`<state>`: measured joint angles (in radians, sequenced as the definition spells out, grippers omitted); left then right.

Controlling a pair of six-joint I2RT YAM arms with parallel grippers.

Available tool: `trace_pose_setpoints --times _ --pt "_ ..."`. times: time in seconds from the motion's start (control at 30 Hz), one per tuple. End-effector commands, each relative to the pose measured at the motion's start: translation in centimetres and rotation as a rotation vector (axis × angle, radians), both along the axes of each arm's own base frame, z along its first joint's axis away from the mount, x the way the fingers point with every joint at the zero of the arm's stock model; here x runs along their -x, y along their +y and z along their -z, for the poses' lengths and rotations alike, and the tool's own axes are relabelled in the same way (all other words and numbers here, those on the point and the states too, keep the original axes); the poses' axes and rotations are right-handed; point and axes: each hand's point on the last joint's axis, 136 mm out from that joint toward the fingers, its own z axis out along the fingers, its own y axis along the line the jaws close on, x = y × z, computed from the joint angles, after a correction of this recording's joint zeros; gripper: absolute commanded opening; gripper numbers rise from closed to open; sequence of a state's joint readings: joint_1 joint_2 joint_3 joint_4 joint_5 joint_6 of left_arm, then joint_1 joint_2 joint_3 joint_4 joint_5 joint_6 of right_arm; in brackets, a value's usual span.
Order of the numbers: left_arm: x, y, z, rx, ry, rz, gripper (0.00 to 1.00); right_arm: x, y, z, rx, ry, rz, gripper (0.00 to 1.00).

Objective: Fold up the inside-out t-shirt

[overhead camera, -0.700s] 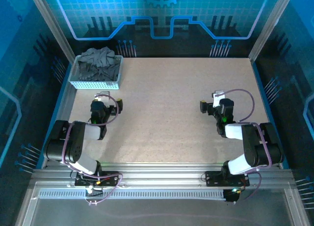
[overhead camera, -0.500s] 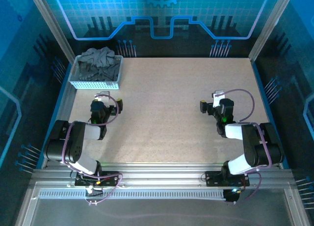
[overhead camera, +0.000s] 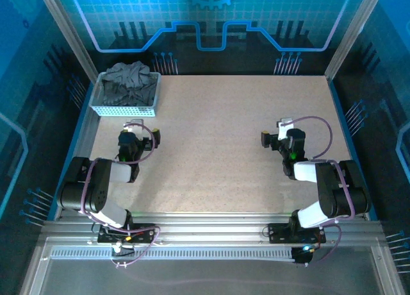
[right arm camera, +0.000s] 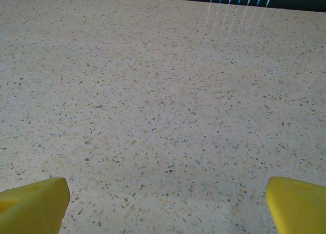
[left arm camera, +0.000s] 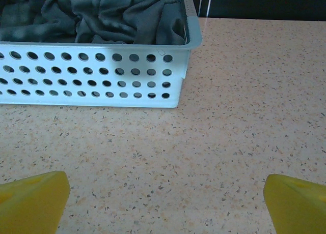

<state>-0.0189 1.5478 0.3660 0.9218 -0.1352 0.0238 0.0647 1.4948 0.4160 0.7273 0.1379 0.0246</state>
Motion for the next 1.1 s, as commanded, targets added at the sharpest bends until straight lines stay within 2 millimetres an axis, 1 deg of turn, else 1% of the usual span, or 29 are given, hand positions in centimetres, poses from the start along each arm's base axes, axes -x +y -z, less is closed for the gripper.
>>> trace_pose_setpoints --times 0.0,0.37,0.43,0.47,0.53,0.63,0.73,0.83,0.93,0.97,1.07 --pt "-0.4 0.0 -0.6 0.019 -0.023 -0.012 0.99 -0.6 0.2 -1.0 0.004 -0.046 -0.015 1.0" --pt "-0.3 0.0 -0.7 0.018 -0.028 -0.012 0.99 -0.6 0.2 -0.9 0.004 -0.045 -0.013 1.0" --pt "0.3 -0.6 -1.2 0.012 -0.075 0.021 0.99 -0.6 0.5 -1.0 0.005 -0.046 -0.027 1.0" --pt "1.1 -0.9 -1.4 0.009 -0.104 0.041 0.99 -0.6 1.2 -0.9 0.008 -0.043 -0.072 1.0" --pt "2.4 -0.9 -2.4 0.004 -0.178 0.042 0.99 -0.4 1.9 -1.1 0.023 -0.055 -0.103 1.0" --pt "3.9 -0.9 -3.7 0.001 -0.252 0.037 0.99 0.3 2.4 -1.6 0.044 -0.088 -0.117 1.0" --pt "5.4 -1.1 -5.6 -0.02 -0.314 0.036 0.99 1.0 2.7 -2.5 0.055 -0.129 -0.128 1.0" --pt "6.6 -1.7 -7.9 0.001 -0.341 0.056 0.99 1.8 3.6 -3.6 0.079 -0.149 -0.162 1.0" --pt "7.0 -2.1 -10.1 0.036 -0.259 0.063 0.99 2.6 4.6 -5.4 0.091 -0.104 -0.2 1.0" --pt "7.2 -2.1 -11.4 0.055 -0.247 0.06 0.99 2.9 4.9 -6.0 0.081 -0.093 -0.205 1.0" --pt "8.1 -2.6 -14.8 0.151 -0.284 0.07 0.99 3.8 5.4 -9.2 0.003 -0.1 -0.199 1.0"
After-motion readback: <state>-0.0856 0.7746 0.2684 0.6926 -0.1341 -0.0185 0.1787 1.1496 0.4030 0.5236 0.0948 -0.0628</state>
